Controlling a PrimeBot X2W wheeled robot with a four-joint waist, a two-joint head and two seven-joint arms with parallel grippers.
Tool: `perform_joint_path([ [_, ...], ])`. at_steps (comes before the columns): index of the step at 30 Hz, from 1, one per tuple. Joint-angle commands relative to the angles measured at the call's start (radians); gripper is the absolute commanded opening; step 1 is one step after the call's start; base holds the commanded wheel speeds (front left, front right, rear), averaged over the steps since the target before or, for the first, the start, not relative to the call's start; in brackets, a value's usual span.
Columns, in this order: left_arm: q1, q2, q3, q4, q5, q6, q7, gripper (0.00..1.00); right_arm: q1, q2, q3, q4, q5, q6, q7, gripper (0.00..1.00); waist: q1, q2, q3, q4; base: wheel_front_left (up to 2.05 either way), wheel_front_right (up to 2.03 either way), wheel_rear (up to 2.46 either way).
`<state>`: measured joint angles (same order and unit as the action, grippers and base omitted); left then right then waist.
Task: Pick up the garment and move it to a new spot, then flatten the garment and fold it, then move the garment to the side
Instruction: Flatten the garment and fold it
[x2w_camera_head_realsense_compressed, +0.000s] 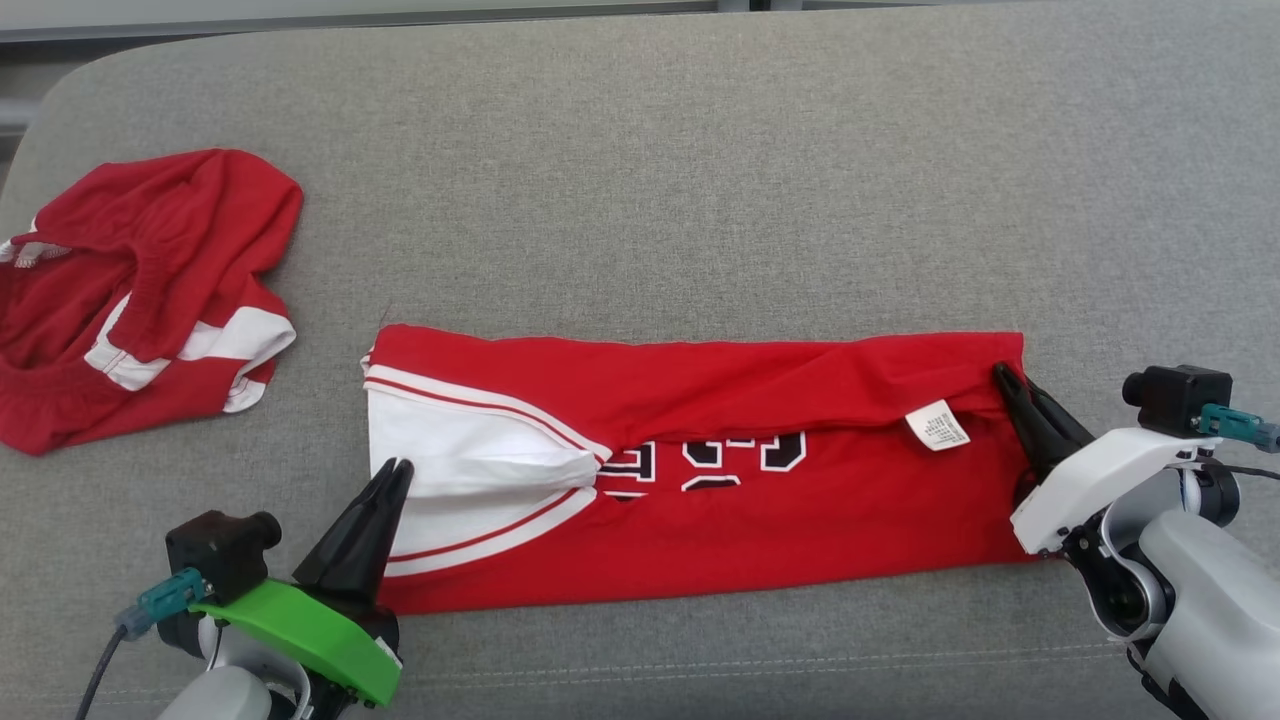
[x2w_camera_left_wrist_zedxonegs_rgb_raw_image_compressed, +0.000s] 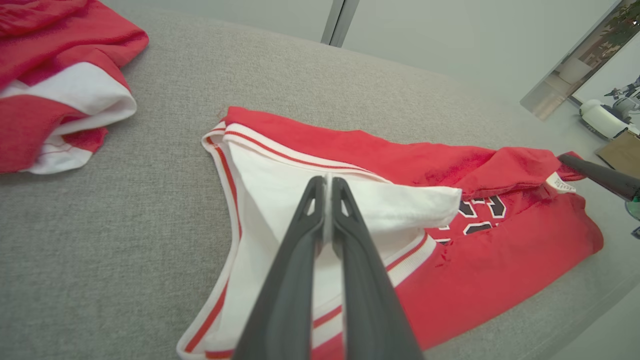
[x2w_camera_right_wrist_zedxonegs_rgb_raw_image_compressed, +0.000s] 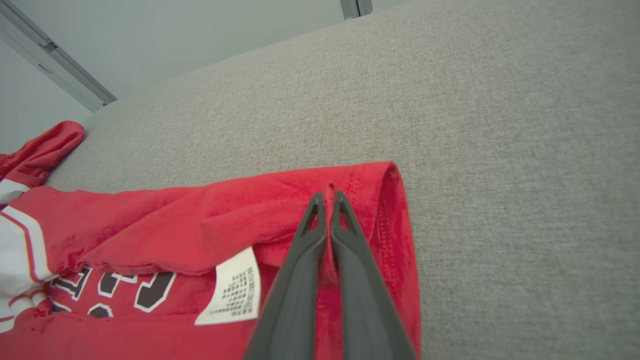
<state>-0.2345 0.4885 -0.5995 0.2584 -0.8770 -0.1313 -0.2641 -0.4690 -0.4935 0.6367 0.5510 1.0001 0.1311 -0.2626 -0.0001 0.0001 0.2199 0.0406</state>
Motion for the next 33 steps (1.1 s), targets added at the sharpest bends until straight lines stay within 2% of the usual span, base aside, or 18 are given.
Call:
perform_joint_path([
  [1, 0.011, -0.005, 0.000, 0.017, 0.016, 0.002, 0.000, 0.00, 0.012, -0.003, 0.008, 0.008, 0.004, -0.001, -0.003, 0.00, 0.0001, -0.0001, -0.004, 0.001, 0.00, 0.00, 0.00],
  [12, -0.020, -0.068, 0.018, 0.174, 0.128, 0.002, 0.000, 0.00, 0.015, -0.020, 0.017, 0.036, 0.008, -0.001, -0.003, 0.00, 0.0001, -0.0001, -0.012, 0.010, 0.00, 0.00, 0.00],
  [20, -0.010, -0.098, 0.034, 0.217, 0.156, 0.002, 0.000, 0.00, 0.017, -0.017, 0.041, 0.056, 0.007, -0.001, -0.003, 0.00, 0.0001, -0.0001, -0.020, 0.005, 0.00, 0.00, 0.00],
  [21, -0.007, -0.102, 0.035, 0.221, 0.158, 0.002, 0.000, 0.00, 0.017, -0.016, 0.043, 0.059, 0.009, -0.001, -0.003, 0.09, 0.0001, -0.0001, -0.022, 0.004, 0.00, 0.00, 0.00],
  [22, -0.005, -0.105, 0.036, 0.224, 0.161, 0.002, -0.001, 0.00, 0.016, -0.015, 0.042, 0.061, 0.009, -0.001, -0.003, 0.42, 0.0001, -0.0001, -0.024, 0.003, 0.00, 0.00, 0.00],
  [23, -0.002, -0.108, 0.040, 0.227, 0.163, 0.002, 0.000, 0.21, 0.016, -0.013, 0.039, 0.061, 0.008, -0.001, -0.003, 0.95, 0.0001, -0.0001, -0.027, 0.002, 0.00, 0.00, 0.00],
  [24, 0.001, -0.110, 0.048, 0.230, 0.167, 0.002, -0.001, 0.44, 0.018, -0.011, 0.036, 0.058, 0.008, -0.001, -0.003, 1.00, 0.0001, -0.0001, -0.030, 0.001, 0.00, 0.00, 0.00],
  [25, 0.004, -0.112, 0.059, 0.230, 0.173, 0.002, -0.001, 0.83, 0.021, -0.011, 0.030, 0.053, 0.007, -0.001, -0.003, 1.00, 0.0001, -0.0001, -0.033, 0.000, 0.00, 0.00, 0.00],
  [26, 0.010, -0.117, 0.074, 0.226, 0.179, 0.002, -0.001, 1.00, 0.026, -0.011, 0.025, 0.049, 0.006, -0.001, -0.003, 1.00, 0.0001, -0.0001, -0.035, 0.000, 0.00, 0.00, 0.00],
  [33, 0.064, -0.154, 0.180, 0.166, 0.243, 0.002, -0.001, 1.00, 0.070, -0.017, -0.029, 0.007, -0.004, -0.001, -0.003, 1.00, 0.0001, -0.0001, -0.063, 0.002, 0.00, 0.00, 0.00],
])
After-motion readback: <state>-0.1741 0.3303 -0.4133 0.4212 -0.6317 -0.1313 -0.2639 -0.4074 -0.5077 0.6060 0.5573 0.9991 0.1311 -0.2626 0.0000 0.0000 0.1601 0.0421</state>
